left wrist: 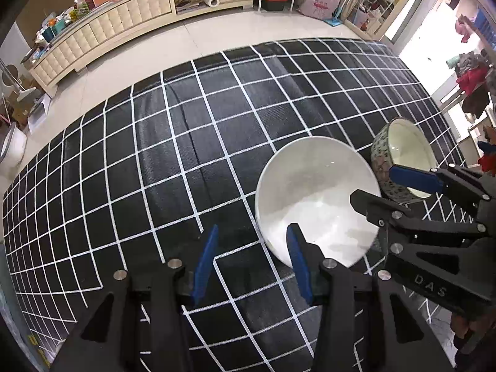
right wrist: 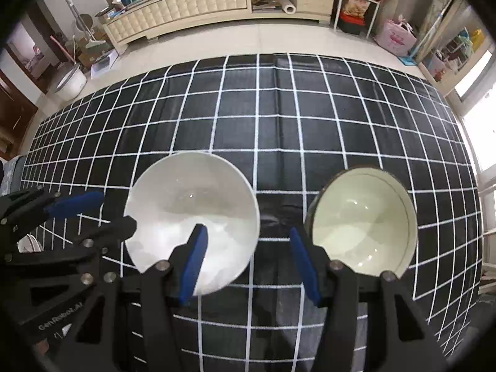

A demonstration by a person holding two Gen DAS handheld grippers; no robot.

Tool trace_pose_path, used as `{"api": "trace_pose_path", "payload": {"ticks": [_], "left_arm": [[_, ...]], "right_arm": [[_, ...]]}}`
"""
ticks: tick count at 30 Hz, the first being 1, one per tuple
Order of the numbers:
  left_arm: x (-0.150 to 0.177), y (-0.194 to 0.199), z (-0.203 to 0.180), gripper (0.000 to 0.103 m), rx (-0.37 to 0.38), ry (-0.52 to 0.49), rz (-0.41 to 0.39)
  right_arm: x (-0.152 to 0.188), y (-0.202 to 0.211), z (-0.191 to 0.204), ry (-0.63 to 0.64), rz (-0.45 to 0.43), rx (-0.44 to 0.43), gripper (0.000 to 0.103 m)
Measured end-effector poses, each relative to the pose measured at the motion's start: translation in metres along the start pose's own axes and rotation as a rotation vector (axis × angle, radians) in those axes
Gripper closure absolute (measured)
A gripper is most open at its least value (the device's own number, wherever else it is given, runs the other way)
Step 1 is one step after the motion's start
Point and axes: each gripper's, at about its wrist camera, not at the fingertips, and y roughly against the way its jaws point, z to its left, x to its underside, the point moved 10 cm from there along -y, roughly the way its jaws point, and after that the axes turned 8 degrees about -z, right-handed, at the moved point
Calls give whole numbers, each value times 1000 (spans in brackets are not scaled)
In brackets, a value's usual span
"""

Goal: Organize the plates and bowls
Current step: 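Move the right tool to the cream bowl, then close the right tool on the rim of the cream bowl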

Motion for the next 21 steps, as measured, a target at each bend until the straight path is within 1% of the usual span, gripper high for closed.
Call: {"api": "trace_pose_path", "payload": {"ticks": [5, 8, 9, 10, 11, 12, 13, 14, 15, 16, 18, 20, 21], "left_arm": [[-1, -15, 3, 60, -4, 17, 18], [1, -21, 2, 60, -18, -9, 28], [2, -23, 2, 60, -26, -12, 34], [2, -23, 0, 60, -20, -8, 32], [2, -24, -1, 60, -9, -5, 29], [3, -26, -2, 64, -3, -5, 35], [4, -29, -2, 71, -5, -3, 43], [5, -31, -2, 73, -1, 1, 54], [5, -34, -4, 78, 19, 11, 54], [5, -35, -6, 84, 31, 13, 54], [6, -34, -11, 90, 43, 3, 57], [8, -34, -14, 90, 29, -14, 56], [9, -35, -15, 90, 33, -15, 58]], "right_arm": [[-1, -7, -5, 6, 8, 6, 43], [-3, -10, -5, 17, 9, 8, 53], [-2, -11, -4, 20, 15, 6, 54], [-1, -13, -2, 25, 25, 1, 55], [-1, -15, 0, 32, 30, 1, 59], [2, -18, 1, 45, 38, 2, 64], [5, -22, 2, 52, 49, 5, 68], [8, -24, 1, 51, 57, 5, 79], [11, -26, 1, 43, 64, -4, 84], [13, -27, 1, 35, 65, -6, 85], [13, -25, 1, 38, 53, -12, 85], [14, -23, 2, 46, 46, -12, 85], [15, -22, 1, 46, 43, -9, 86]]}}
